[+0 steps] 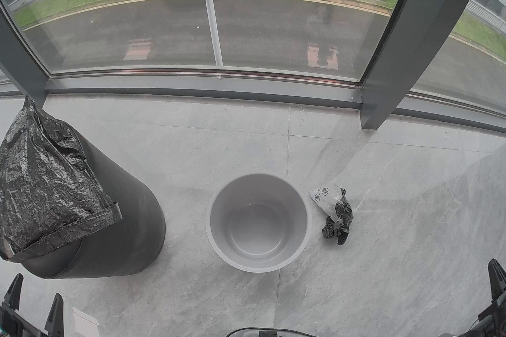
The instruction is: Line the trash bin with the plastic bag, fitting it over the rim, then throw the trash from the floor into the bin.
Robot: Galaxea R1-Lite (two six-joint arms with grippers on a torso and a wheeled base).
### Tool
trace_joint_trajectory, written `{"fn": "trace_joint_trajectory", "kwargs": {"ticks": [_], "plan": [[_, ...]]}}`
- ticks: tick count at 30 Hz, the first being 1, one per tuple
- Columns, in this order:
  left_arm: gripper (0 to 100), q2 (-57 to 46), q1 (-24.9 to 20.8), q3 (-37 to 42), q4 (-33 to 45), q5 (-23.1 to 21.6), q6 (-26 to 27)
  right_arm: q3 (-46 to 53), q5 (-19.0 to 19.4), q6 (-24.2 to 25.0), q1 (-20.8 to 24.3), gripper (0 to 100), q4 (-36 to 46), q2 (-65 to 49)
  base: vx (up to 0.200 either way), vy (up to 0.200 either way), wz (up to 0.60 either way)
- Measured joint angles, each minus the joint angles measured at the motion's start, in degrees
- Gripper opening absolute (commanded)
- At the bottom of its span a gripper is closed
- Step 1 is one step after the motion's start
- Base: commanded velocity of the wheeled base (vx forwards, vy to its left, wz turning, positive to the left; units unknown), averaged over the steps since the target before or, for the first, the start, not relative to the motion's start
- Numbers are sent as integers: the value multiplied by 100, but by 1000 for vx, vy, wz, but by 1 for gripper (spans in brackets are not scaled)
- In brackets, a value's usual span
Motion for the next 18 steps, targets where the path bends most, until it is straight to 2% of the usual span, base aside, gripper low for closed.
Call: {"fn": "trace_joint_trajectory", "kwargs": {"ticks": [3,6,11,15,18], "plan": [[100,5,0,-144,-39,21,-205,0,7,46,2,0,-6,0,0,0,0],[100,96,-5,-511,-20,22,-372,-177,33,315,20,0,-4,39,0,0,0],[100,399,-11,-1100,59,-183,-386,-1095,252,634,72,0,-4,505,0,0,0],[100,705,-11,-1403,140,-591,-154,-1842,518,675,151,0,-323,1300,0,0,0],[100,995,-13,-1545,165,-878,327,-2094,644,692,276,0,-783,1977,0,0,0]]}}
